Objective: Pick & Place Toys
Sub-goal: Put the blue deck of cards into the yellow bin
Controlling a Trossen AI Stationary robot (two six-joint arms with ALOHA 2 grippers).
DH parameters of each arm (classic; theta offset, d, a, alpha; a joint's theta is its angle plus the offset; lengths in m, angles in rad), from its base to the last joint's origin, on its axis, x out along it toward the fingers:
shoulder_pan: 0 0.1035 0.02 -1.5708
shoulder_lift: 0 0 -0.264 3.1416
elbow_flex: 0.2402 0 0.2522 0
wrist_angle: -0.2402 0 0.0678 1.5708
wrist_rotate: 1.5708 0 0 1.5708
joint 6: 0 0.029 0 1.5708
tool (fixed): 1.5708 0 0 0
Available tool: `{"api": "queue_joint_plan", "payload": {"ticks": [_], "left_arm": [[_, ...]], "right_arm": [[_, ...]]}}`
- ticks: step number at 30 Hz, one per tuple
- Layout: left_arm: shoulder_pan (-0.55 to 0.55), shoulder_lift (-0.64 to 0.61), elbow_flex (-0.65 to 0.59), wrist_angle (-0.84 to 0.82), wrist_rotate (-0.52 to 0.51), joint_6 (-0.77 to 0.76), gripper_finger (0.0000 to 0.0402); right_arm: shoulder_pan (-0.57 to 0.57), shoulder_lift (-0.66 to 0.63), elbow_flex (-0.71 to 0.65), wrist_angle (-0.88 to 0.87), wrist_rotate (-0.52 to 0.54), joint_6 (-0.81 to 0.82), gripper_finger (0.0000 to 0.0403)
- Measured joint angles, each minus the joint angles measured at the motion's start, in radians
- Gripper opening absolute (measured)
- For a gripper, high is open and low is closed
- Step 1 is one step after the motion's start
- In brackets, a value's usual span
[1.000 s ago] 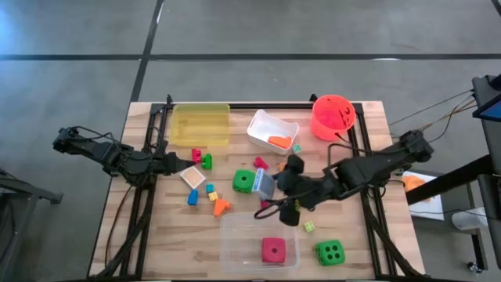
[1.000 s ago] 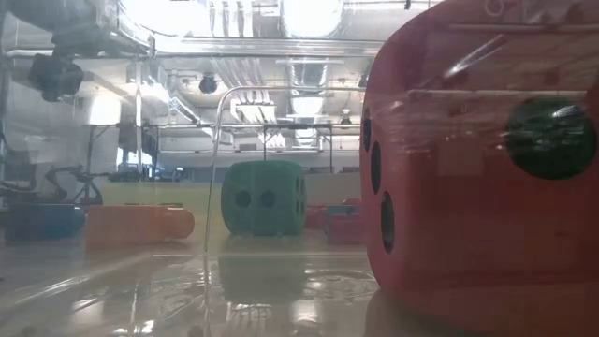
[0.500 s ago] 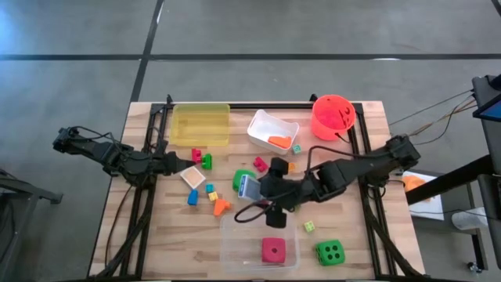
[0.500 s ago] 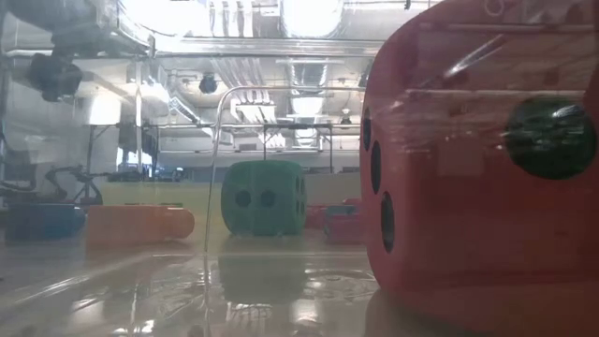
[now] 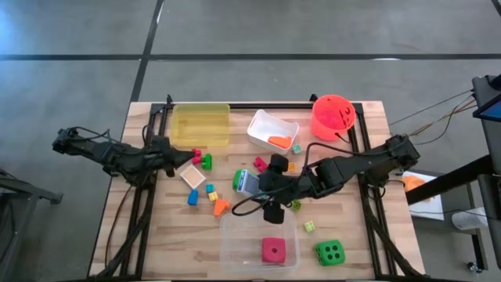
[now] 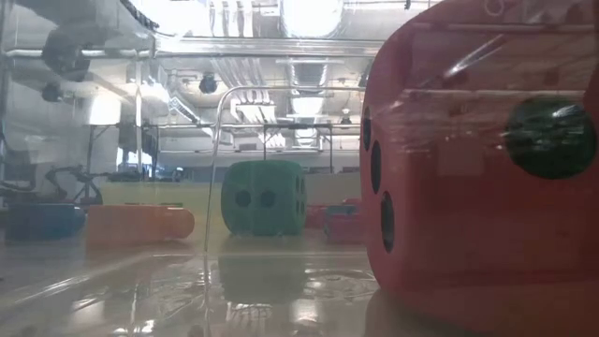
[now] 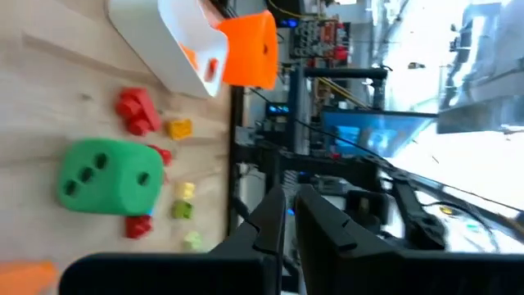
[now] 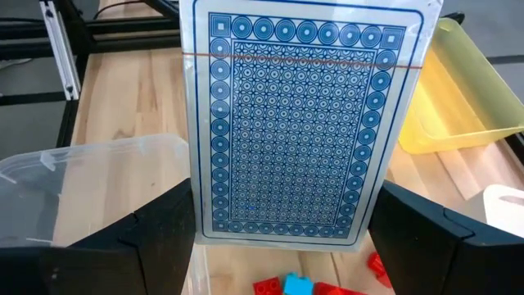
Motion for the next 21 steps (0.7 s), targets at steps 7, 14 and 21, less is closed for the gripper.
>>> {"api": "queue_joint_plan", "payload": {"ticks": [7, 14, 21], "left_arm": [[0.023, 0.039, 0.000, 0.232, 0.080, 0.043, 0.0029], [0.024, 0.134, 0.001, 0.426, 0.105, 0.210, 0.0029], [0.024, 0.253, 0.021, 0.478, 0.169, 0.215, 0.0062]], "right_arm": [[-0.004, 0.000, -0.011, 0.000, 0.000, 0.006, 0.0296], [-0.008, 0.000, -0.013, -0.001, -0.001, 0.009, 0.0296], [-0.013, 0.000, -0.013, -0.005, -0.006, 0.009, 0.0304]]}}
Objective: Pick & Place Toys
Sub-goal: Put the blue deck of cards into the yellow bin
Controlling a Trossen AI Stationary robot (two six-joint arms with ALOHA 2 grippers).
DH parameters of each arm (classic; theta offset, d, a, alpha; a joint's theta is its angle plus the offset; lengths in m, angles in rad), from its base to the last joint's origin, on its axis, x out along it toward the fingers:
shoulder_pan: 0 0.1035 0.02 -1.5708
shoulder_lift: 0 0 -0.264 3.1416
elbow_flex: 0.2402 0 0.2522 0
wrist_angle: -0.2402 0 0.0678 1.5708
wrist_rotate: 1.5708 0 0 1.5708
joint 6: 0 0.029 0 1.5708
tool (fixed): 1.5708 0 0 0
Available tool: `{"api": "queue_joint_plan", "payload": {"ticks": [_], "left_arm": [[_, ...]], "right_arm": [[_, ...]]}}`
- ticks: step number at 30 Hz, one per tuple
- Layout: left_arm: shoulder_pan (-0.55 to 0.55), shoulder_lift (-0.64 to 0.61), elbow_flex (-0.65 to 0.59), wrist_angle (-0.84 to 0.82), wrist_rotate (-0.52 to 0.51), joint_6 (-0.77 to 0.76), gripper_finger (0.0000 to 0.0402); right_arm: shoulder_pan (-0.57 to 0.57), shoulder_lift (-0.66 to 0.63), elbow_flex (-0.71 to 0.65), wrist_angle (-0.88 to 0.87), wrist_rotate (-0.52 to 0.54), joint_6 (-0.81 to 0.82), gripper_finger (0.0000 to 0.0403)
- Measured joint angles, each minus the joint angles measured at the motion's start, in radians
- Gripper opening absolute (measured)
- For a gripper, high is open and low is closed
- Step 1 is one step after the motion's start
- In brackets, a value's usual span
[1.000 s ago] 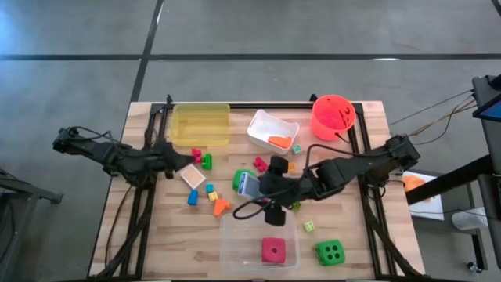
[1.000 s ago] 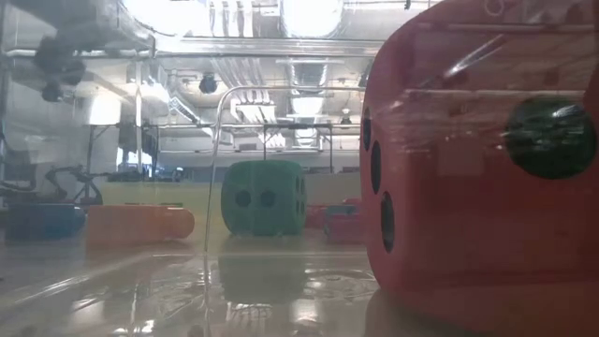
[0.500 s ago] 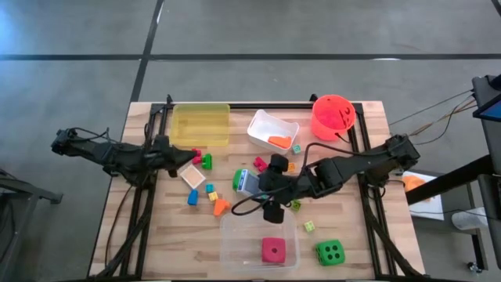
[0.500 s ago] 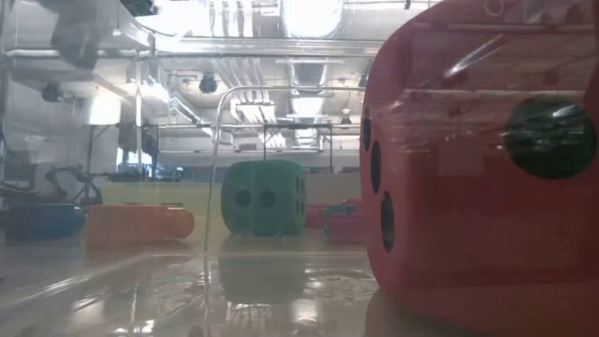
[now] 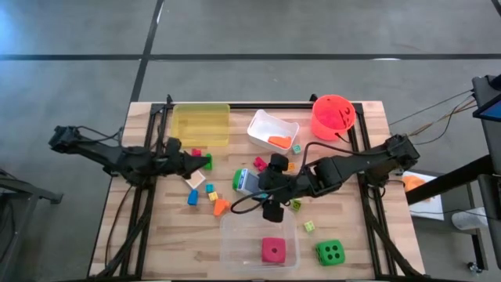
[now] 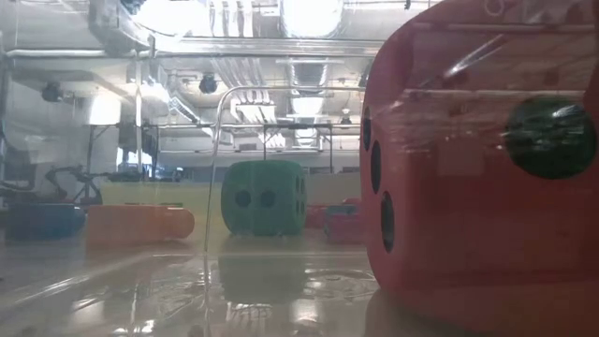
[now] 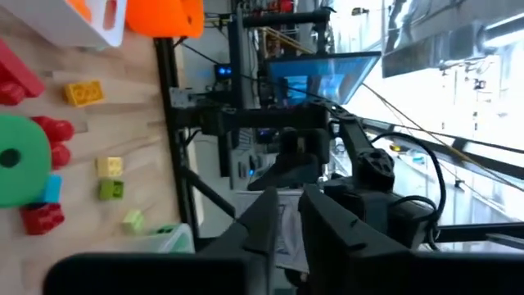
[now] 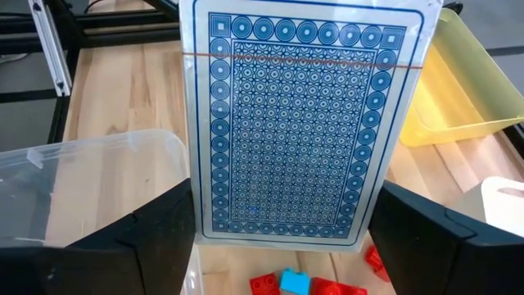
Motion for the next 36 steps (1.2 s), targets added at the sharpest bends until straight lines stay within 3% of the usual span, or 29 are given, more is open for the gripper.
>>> {"api": "queue_joint_plan", "payload": {"ticks": [8, 14, 18, 22, 27, 32, 36], "left_arm": [[0.000, 0.151, 0.080, 0.088, -0.001, 0.042, 0.0182], [0.002, 0.273, 0.200, 0.071, 0.084, 0.070, 0.0268], [0.002, 0.360, 0.298, -0.024, 0.156, 0.065, 0.0307], [0.007, 0.433, 0.403, -0.170, 0.218, 0.075, 0.0323], [0.031, 0.478, 0.488, -0.347, 0.224, 0.057, 0.0325], [0.074, 0.512, 0.497, -0.356, 0.243, 0.014, 0.0325], [0.107, 0.552, 0.496, -0.348, 0.351, -0.040, 0.0325]], "right_arm": [[-0.003, 0.000, -0.005, -0.012, -0.021, 0.000, 0.0296], [-0.025, 0.000, -0.019, -0.015, -0.029, 0.012, 0.0296], [-0.049, 0.000, -0.023, -0.020, -0.076, 0.024, 0.0296], [-0.064, 0.000, -0.029, -0.038, -0.083, 0.030, 0.0296], [-0.065, 0.000, -0.028, -0.036, -0.108, 0.034, 0.0296], [-0.066, 0.000, -0.032, -0.033, -0.125, 0.035, 0.0296], [-0.066, 0.000, -0.038, -0.032, -0.126, 0.035, 0.0296]]}}
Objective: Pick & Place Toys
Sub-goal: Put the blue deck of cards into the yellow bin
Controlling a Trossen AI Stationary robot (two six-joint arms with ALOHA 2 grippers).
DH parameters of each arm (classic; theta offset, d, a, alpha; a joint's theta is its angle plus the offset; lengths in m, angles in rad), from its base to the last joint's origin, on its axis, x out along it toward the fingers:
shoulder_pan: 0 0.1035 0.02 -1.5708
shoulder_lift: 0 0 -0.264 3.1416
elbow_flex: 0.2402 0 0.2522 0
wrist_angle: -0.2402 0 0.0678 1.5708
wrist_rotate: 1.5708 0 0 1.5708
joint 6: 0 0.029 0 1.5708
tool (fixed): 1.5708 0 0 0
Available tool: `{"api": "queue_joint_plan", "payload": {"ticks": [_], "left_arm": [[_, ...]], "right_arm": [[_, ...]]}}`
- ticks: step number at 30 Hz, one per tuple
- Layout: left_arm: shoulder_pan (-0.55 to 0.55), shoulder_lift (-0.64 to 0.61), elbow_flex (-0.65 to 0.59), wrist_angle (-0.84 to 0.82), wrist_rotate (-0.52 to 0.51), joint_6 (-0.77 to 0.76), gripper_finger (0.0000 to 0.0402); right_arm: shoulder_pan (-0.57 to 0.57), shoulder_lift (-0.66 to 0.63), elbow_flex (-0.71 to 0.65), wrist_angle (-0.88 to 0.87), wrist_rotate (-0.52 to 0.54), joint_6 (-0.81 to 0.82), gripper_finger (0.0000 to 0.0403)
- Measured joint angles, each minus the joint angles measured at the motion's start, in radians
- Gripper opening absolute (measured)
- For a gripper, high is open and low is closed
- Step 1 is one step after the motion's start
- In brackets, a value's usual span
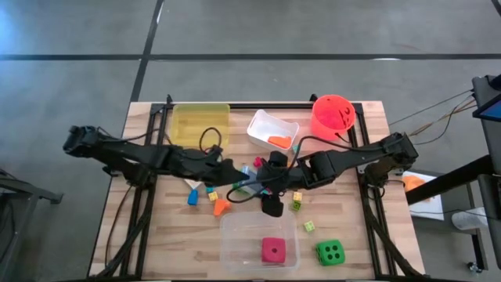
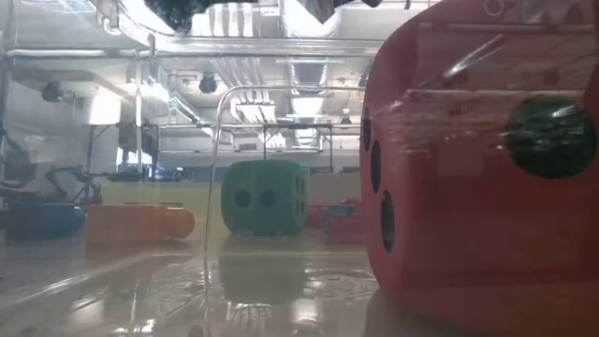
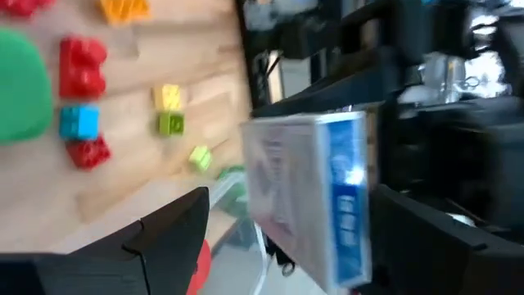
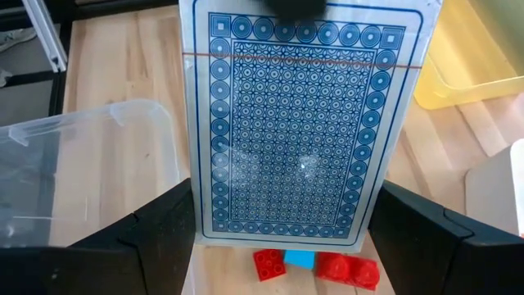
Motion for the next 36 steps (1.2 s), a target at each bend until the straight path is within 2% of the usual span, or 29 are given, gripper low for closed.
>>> {"api": "queue_joint_plan", "payload": {"ticks": [5, 9, 13, 17, 21, 24, 26, 36], "left_arm": [[0.026, 0.039, 0.000, 0.005, 0.077, 0.006, 0.0322], [0.042, 0.036, -0.006, 0.003, 0.093, 0.009, 0.0293], [0.052, 0.032, -0.006, 0.006, 0.104, 0.011, 0.0229], [0.054, 0.035, -0.006, 0.034, 0.120, 0.012, 0.0142], [0.056, 0.036, -0.008, 0.031, 0.133, 0.025, 0.0054], [0.058, 0.036, -0.008, 0.044, 0.140, 0.054, 0.0050], [0.059, 0.036, -0.008, 0.051, 0.140, 0.058, 0.0050], [0.066, 0.016, -0.008, 0.033, 0.144, 0.100, 0.0050]], "right_arm": [[-0.003, 0.001, -0.005, -0.006, -0.008, 0.000, 0.0296], [-0.004, 0.001, -0.012, -0.003, -0.007, 0.000, 0.0296], [-0.005, 0.001, -0.017, 0.002, -0.009, 0.002, 0.0296], [-0.005, 0.001, -0.025, 0.016, -0.015, 0.002, 0.0296], [-0.004, 0.001, -0.034, 0.030, -0.015, -0.002, 0.0341], [-0.003, 0.000, -0.034, 0.046, -0.016, -0.002, 0.0379], [-0.003, 0.000, -0.035, 0.045, -0.017, -0.002, 0.0391], [-0.003, 0.000, -0.035, 0.044, -0.014, 0.044, 0.0394]]}}
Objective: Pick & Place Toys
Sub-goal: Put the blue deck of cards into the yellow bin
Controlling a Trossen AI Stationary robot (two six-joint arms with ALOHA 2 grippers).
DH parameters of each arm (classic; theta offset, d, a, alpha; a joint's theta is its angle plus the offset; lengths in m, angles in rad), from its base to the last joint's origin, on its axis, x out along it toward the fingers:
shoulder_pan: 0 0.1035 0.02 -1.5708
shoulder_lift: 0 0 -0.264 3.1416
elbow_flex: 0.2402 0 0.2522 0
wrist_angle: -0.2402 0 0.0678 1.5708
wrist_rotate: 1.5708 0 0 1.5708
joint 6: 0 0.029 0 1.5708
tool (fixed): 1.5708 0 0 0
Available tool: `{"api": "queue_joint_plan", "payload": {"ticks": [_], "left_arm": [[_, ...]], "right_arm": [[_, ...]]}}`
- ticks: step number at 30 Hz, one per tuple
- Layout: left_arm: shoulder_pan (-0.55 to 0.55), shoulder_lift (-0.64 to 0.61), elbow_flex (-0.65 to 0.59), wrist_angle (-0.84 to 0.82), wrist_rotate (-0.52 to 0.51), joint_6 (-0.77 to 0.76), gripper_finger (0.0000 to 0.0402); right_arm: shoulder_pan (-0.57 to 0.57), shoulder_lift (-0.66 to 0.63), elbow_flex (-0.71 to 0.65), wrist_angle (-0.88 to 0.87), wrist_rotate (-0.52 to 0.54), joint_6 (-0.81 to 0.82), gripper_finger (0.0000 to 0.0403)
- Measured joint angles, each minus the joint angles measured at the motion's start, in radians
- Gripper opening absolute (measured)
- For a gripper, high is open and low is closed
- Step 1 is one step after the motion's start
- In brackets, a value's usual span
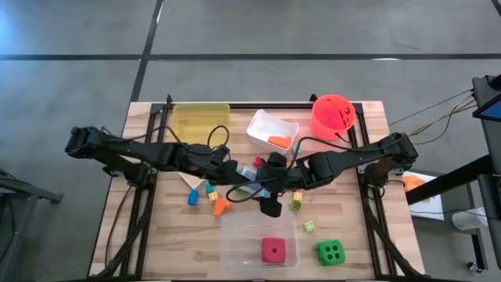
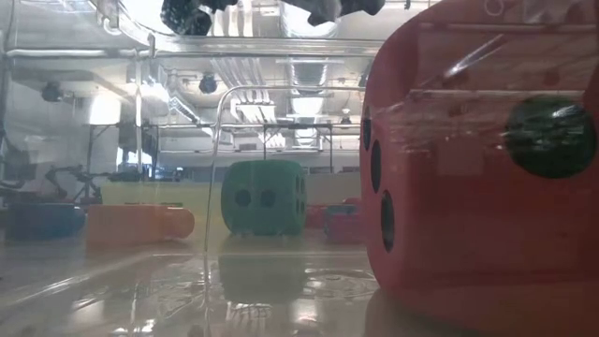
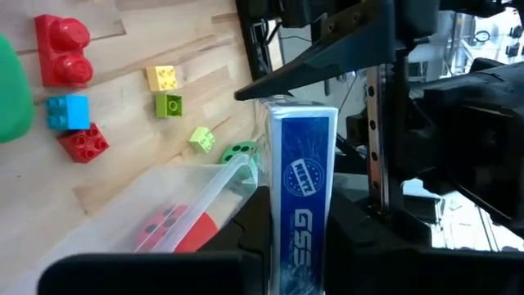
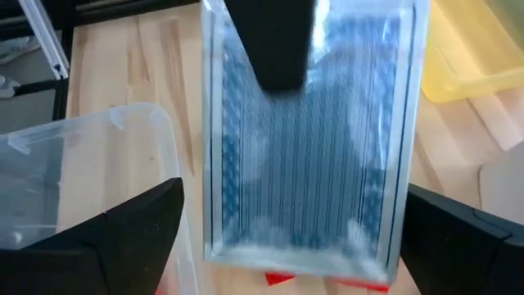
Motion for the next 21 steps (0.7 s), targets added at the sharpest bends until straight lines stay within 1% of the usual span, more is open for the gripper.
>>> {"api": "queue_joint_plan", "payload": {"ticks": [4, 7, 10, 13, 17, 19, 21], "left_arm": [[0.015, -0.048, 0.001, -0.067, 0.001, 0.047, 0.0050], [0.032, -0.102, 0.001, -0.153, -0.001, 0.075, 0.0050], [0.055, -0.167, 0.001, -0.252, -0.032, 0.100, 0.0050], [0.087, -0.238, 0.001, -0.355, -0.090, 0.121, 0.0050], [0.164, -0.326, 0.001, -0.508, -0.182, 0.148, 0.0050], [0.225, -0.351, 0.001, -0.567, -0.214, 0.167, 0.0050], [0.300, -0.360, 0.001, -0.598, -0.219, 0.216, 0.0050]], "right_arm": [[0.000, -0.006, 0.000, -0.021, 0.021, 0.080, 0.0395], [0.000, -0.015, 0.000, -0.035, 0.031, 0.169, 0.0395], [0.000, -0.023, 0.000, -0.066, 0.043, 0.251, 0.0395], [0.000, -0.034, 0.000, -0.087, 0.045, 0.292, 0.0395], [0.002, -0.047, 0.000, -0.099, 0.045, 0.315, 0.0395], [0.003, -0.049, 0.000, -0.099, 0.045, 0.325, 0.0395], [0.003, -0.049, 0.000, -0.100, 0.045, 0.344, 0.0395]]}}
